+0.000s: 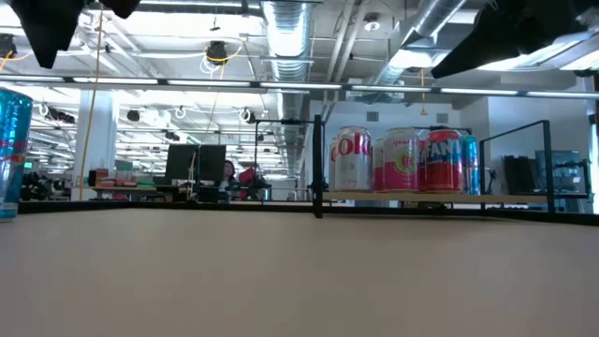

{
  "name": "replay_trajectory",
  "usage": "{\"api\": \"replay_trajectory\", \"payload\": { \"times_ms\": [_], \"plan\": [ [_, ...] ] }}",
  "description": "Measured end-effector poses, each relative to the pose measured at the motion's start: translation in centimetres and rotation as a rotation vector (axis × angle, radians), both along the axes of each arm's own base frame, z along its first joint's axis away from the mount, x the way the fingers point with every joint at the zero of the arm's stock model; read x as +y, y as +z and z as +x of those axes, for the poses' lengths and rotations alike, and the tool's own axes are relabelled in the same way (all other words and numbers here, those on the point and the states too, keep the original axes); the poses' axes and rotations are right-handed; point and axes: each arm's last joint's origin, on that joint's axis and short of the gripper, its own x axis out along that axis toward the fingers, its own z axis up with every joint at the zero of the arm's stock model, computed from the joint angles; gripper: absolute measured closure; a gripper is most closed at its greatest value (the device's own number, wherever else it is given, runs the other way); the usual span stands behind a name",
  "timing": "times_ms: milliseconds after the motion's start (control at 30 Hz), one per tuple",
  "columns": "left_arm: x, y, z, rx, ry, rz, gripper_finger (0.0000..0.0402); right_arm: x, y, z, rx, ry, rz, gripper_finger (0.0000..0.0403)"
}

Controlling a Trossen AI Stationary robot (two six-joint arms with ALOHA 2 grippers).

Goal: Place canned beverage on shelf
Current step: Put the blue soda can on the shelf

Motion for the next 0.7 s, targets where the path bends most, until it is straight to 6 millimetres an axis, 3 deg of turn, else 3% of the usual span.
{"api": "replay_trajectory", "payload": {
  "times_ms": [333,500,700],
  "plan": [
    [-0.4,-1.9,2.1,0.156,-0.049,-0.017,0.0019,-0.8,0.0,0.4,-0.001,-0.035,0.004,0.0378],
    [-0.2,-2.5,1.8,0.21,-0.058,0.0,0.0019,-0.8,-0.1,0.6,0.028,0.008,0.049,0.0378],
    [0.5,-4.6,0.5,0.243,-0.05,-0.059,0.0019,-0.8,-0.3,0.6,0.042,0.012,0.045,0.0378]
  ]
}}
